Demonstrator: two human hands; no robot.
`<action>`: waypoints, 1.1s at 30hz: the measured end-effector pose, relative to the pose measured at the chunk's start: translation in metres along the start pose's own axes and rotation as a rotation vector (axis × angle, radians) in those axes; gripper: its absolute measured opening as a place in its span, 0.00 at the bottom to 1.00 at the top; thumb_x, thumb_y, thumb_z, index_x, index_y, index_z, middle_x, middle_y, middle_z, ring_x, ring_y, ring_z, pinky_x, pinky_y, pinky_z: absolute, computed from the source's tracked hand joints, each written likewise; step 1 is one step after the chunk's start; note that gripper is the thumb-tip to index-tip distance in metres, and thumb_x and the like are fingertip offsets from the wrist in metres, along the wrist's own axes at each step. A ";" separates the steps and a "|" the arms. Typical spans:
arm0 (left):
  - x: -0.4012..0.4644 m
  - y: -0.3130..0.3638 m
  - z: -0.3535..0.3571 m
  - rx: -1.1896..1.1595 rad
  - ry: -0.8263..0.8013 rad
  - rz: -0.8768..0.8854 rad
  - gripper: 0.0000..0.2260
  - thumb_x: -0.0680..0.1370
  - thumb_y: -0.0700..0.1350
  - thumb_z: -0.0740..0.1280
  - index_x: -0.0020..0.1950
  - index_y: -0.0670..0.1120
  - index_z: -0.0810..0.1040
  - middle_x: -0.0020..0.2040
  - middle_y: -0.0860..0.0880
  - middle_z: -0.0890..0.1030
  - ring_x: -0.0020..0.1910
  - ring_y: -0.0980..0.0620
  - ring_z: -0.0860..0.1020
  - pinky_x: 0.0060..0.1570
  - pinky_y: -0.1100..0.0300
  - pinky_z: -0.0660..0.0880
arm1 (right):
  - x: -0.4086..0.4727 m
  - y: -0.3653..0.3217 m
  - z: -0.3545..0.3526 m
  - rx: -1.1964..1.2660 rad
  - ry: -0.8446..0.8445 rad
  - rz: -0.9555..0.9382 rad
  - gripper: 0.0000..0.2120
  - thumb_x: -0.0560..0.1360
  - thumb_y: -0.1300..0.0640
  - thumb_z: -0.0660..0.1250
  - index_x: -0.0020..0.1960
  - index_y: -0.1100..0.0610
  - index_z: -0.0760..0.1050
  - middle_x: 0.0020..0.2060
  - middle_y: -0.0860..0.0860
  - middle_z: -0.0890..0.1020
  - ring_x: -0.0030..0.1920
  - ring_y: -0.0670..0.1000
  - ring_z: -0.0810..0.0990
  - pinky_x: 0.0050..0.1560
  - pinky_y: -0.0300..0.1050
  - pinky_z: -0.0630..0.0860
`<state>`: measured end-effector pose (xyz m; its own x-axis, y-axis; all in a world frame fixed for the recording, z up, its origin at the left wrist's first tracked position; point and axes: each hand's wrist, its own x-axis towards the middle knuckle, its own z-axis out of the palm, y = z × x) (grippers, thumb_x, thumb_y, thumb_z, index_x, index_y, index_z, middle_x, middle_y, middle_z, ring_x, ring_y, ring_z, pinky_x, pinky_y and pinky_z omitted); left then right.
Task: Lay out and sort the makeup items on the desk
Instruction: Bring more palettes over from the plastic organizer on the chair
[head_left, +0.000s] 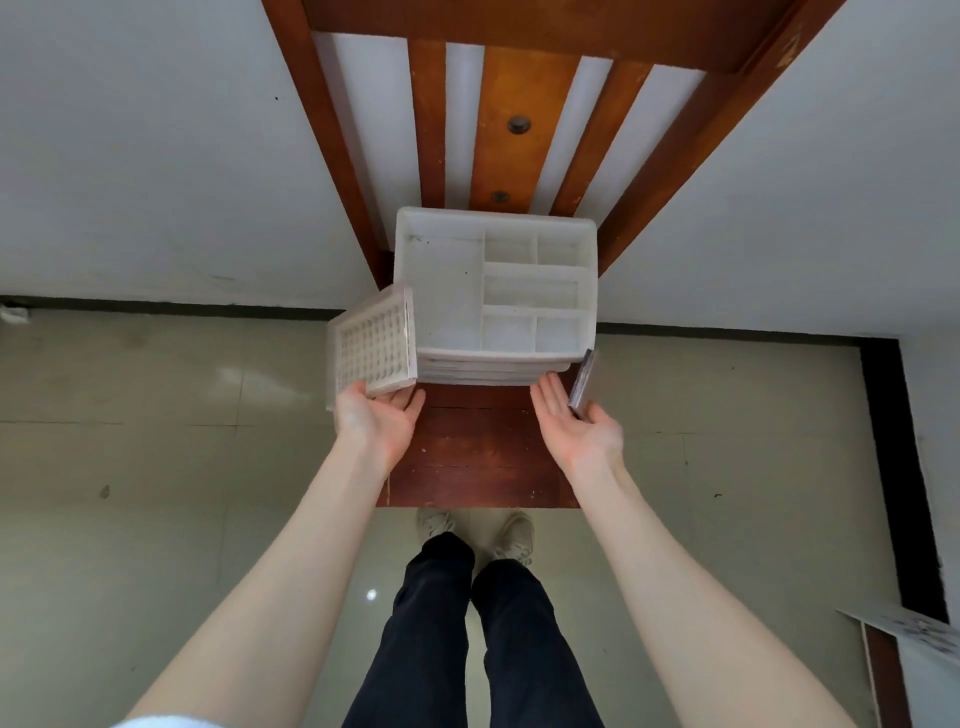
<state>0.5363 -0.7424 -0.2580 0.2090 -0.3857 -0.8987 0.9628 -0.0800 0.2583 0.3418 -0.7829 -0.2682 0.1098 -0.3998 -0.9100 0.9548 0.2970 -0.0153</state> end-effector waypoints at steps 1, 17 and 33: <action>-0.006 -0.001 -0.004 0.037 -0.002 0.007 0.20 0.83 0.44 0.46 0.74 0.41 0.57 0.68 0.39 0.69 0.67 0.41 0.69 0.68 0.45 0.63 | -0.006 -0.002 -0.003 -0.012 -0.002 -0.007 0.22 0.83 0.55 0.47 0.71 0.68 0.60 0.68 0.63 0.69 0.70 0.60 0.66 0.71 0.54 0.61; -0.171 -0.067 0.034 1.238 -0.590 0.165 0.12 0.80 0.48 0.60 0.60 0.44 0.74 0.53 0.47 0.82 0.51 0.50 0.81 0.50 0.57 0.76 | -0.193 -0.105 -0.099 -0.389 0.023 -0.515 0.05 0.79 0.61 0.60 0.51 0.60 0.74 0.47 0.57 0.81 0.46 0.52 0.80 0.45 0.46 0.76; -0.412 -0.391 -0.049 1.654 -1.356 -0.089 0.10 0.78 0.48 0.63 0.54 0.45 0.80 0.47 0.47 0.84 0.47 0.50 0.82 0.46 0.56 0.76 | -0.487 -0.233 -0.402 0.068 0.087 -1.099 0.08 0.76 0.67 0.61 0.46 0.58 0.78 0.37 0.50 0.84 0.41 0.50 0.80 0.47 0.44 0.75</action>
<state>0.0820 -0.5074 -0.0058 -0.7629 -0.5283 -0.3727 -0.1931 -0.3640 0.9112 -0.0454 -0.3093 0.0119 -0.8252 -0.3536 -0.4406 0.5337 -0.2322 -0.8132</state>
